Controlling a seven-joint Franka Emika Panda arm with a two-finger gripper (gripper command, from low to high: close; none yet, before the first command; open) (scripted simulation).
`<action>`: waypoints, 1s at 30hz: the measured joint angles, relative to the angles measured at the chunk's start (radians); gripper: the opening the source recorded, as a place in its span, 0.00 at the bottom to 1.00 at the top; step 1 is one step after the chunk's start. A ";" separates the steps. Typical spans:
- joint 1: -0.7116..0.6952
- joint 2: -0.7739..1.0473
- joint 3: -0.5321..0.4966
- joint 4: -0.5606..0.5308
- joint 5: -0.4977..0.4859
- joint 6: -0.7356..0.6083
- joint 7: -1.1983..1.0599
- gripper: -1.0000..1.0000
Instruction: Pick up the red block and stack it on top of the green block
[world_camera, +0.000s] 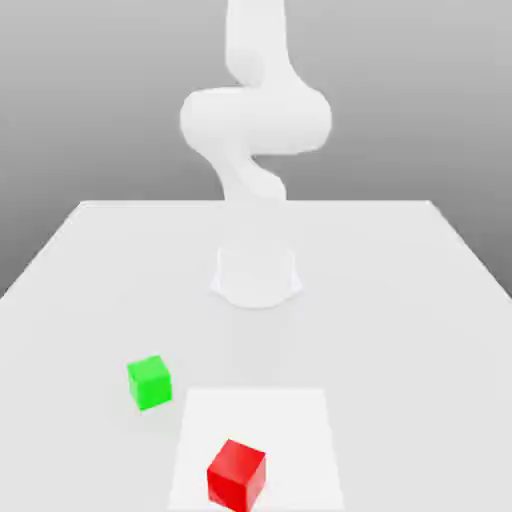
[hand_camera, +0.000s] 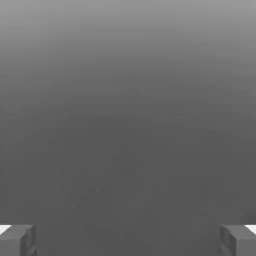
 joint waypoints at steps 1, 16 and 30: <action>-0.008 0.039 0.006 -0.007 -0.002 0.015 0.017 0.50; -0.083 0.586 0.052 -0.105 -0.041 0.225 0.258 0.50; -0.078 1.084 0.029 -0.138 -0.045 0.494 0.390 0.00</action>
